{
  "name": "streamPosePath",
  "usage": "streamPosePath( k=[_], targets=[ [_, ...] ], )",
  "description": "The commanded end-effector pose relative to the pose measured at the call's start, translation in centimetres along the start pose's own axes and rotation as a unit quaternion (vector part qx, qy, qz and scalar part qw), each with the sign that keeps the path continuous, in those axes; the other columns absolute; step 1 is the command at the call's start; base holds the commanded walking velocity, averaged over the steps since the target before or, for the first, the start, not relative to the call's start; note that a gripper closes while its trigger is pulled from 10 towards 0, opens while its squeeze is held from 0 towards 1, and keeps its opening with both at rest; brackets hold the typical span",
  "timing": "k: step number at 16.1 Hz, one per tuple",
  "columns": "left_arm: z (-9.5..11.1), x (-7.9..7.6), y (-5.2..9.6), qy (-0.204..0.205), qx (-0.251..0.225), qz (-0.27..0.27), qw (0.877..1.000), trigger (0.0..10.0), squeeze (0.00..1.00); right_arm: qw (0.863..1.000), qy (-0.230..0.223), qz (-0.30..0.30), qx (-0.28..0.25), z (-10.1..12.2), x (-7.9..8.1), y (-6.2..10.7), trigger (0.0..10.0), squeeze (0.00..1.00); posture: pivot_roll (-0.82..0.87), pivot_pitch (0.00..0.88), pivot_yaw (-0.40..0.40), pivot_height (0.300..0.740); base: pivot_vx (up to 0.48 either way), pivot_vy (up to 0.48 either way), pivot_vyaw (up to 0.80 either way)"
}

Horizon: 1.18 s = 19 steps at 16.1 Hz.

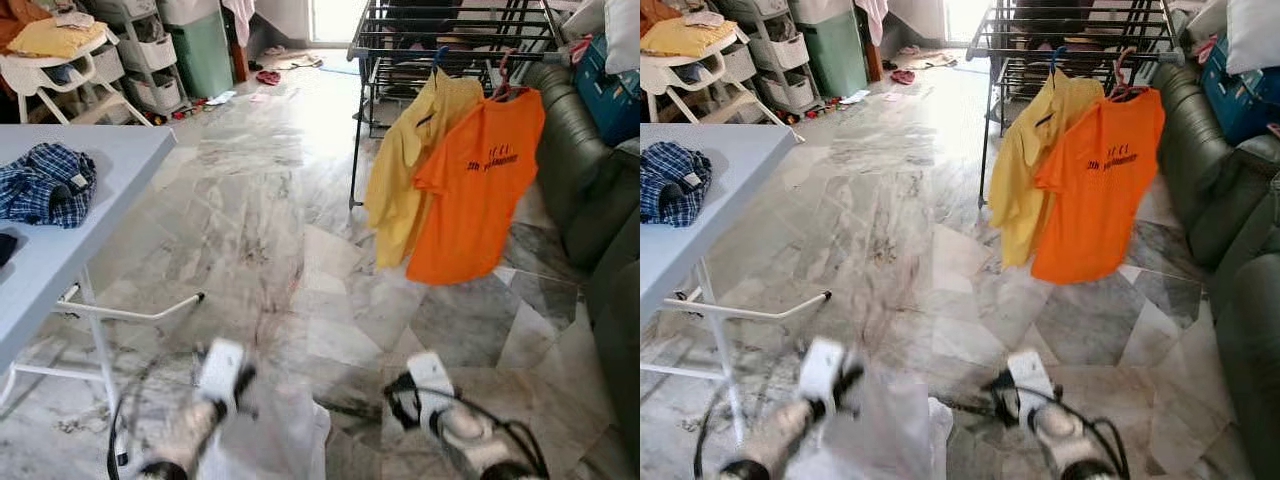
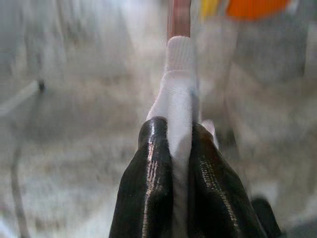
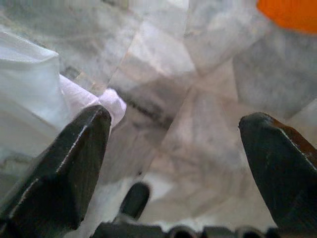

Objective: Hang hanger

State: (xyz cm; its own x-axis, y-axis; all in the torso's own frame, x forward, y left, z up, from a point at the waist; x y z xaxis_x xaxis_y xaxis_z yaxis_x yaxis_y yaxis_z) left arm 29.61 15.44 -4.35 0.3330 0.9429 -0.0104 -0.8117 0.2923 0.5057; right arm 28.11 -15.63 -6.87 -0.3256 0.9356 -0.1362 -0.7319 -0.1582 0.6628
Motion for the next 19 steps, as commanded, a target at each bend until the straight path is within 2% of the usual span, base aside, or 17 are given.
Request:
streamPosePath(
  k=[1,2,3,4,5,6,8,10,12,13,15,16,18,19],
  targets=[
    [4.6,0.6,-0.6,-0.019,-0.082,-0.014,0.996,10.0,0.0,0.999,0.018,0.014,-0.024,1.4,0.2,-0.2,10.0,0.0,-0.1,0.0,0.078,0.74,0.0,0.0,0.0],
    [6.1,0.3,-0.7,-0.023,-0.106,-0.029,0.994,10.0,0.0,0.999,0.022,0.02,-0.033,2.0,0.0,-0.2,10.0,0.0,-0.1,0.002,0.079,0.74,0.0,0.0,0.0],
    [8.3,-0.7,-0.9,-0.034,-0.14,-0.061,0.988,10.0,0.0,0.998,0.024,0.035,-0.049,2.9,0.0,-0.3,10.0,0.0,-0.1,0.009,0.08,0.74,0.0,0.0,0.0],
    [9.8,-2.3,-1.0,-0.053,-0.163,-0.104,0.98,10.0,0.0,0.996,0.032,0.058,-0.066,4.0,0.1,-0.3,10.0,0.0,-0.1,0.015,0.081,0.74,0.0,0.0,0.0],
    [11.0,-4.3,-0.8,-0.085,-0.181,-0.159,0.967,10.0,0.0,0.989,0.06,0.1,-0.091,5.6,0.5,-0.2,10.0,0.0,-0.1,0.021,0.085,0.74,0.0,0.0,0.0],
    [11.1,-4.9,-0.6,-0.09,-0.185,-0.176,0.963,10.0,0.0,0.986,0.078,0.114,-0.098,6.2,0.6,-0.1,10.0,0.0,-0.1,0.021,0.085,0.74,0.0,0.0,0.0],
    [11.3,-6.4,-0.1,-0.106,-0.191,-0.219,0.951,10.0,0.0,0.97,0.144,0.164,-0.107,7.0,0.9,0.2,10.0,0.0,-0.1,0.025,0.088,0.74,0.0,0.0,0.0],
    [11.7,-7.0,0.3,-0.119,-0.202,-0.237,0.943,10.0,0.0,0.955,0.209,0.184,-0.102,7.2,0.1,0.7,10.0,0.0,-0.09,0.028,0.09,0.74,0.0,0.0,0.0],
    [12.0,-7.0,0.5,-0.121,-0.207,-0.241,0.941,10.0,0.0,0.951,0.225,0.19,-0.098,7.2,-0.3,0.8,10.0,0.0,-0.09,0.028,0.09,0.74,0.0,0.0,0.0],
    [12.9,-6.8,0.9,-0.124,-0.216,-0.254,0.935,10.0,0.0,0.945,0.252,0.189,-0.087,6.9,-1.5,1.2,10.0,0.0,-0.09,0.029,0.088,0.74,0.0,0.0,0.0],
    [13.6,-7.0,1.4,-0.124,-0.219,-0.273,0.928,10.0,0.0,0.942,0.269,0.185,-0.076,6.6,-2.4,1.4,10.0,0.0,-0.09,0.03,0.087,0.74,0.0,0.0,0.0],
    [14.4,-7.5,2.2,-0.127,-0.225,-0.295,0.92,10.0,0.0,0.934,0.292,0.195,-0.063,6.1,-2.8,1.6,10.0,0.0,-0.08,0.029,0.088,0.74,0.0,0.0,0.0],
    [14.5,-8.4,2.9,-0.14,-0.224,-0.32,0.91,10.0,0.0,0.925,0.322,0.191,-0.057,6.0,-3.0,1.6,10.0,0.0,-0.08,0.027,0.088,0.74,0.0,0.0,0.0],
    [14.3,-8.7,3.1,-0.145,-0.221,-0.327,0.907,10.0,0.0,0.925,0.325,0.185,-0.063,6.3,-3.0,1.6,10.0,0.0,-0.08,0.027,0.088,0.74,0.0,0.0,0.0]
  ],
)
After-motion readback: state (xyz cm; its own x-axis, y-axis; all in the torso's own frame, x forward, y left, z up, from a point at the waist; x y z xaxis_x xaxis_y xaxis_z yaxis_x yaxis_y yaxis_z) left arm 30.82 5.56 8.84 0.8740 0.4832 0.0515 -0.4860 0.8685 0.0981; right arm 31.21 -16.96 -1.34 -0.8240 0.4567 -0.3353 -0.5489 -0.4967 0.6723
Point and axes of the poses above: a point about 5 cm out from each wrist's last joint towards the gripper, its own y axis pointing back from the gripper into the wrist, its own z axis along the axis of the wrist's last joint, x = y × z, the point moved 4 cm from there along -y, pointing out of the wrist towards the gripper, and after that the axes turned 1 degree about y, right-handed, at the moved point
